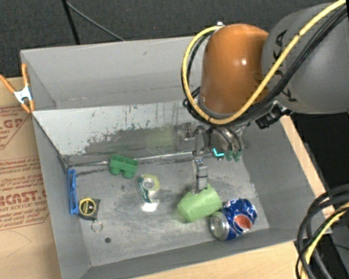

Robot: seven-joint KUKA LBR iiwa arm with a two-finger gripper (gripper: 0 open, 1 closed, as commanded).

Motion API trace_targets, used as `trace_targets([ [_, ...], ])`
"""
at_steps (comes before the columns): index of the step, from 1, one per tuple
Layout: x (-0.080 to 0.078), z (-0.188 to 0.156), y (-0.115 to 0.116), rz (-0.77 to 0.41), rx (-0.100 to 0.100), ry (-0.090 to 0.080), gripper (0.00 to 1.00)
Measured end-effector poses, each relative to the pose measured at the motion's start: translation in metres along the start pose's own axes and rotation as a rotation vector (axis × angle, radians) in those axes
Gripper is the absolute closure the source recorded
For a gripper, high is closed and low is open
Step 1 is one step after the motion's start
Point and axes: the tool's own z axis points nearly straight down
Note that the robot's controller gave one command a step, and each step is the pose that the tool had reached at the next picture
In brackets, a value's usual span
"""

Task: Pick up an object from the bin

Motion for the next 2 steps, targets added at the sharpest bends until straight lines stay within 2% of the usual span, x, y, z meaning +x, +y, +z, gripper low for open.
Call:
trace_targets([
  [1,0.042,0.110,-0.054,-0.480,0.001,-0.002,0.00],
  [2,0.078,0.126,-0.065,-0.471,0.002,-0.018,0.00],
])
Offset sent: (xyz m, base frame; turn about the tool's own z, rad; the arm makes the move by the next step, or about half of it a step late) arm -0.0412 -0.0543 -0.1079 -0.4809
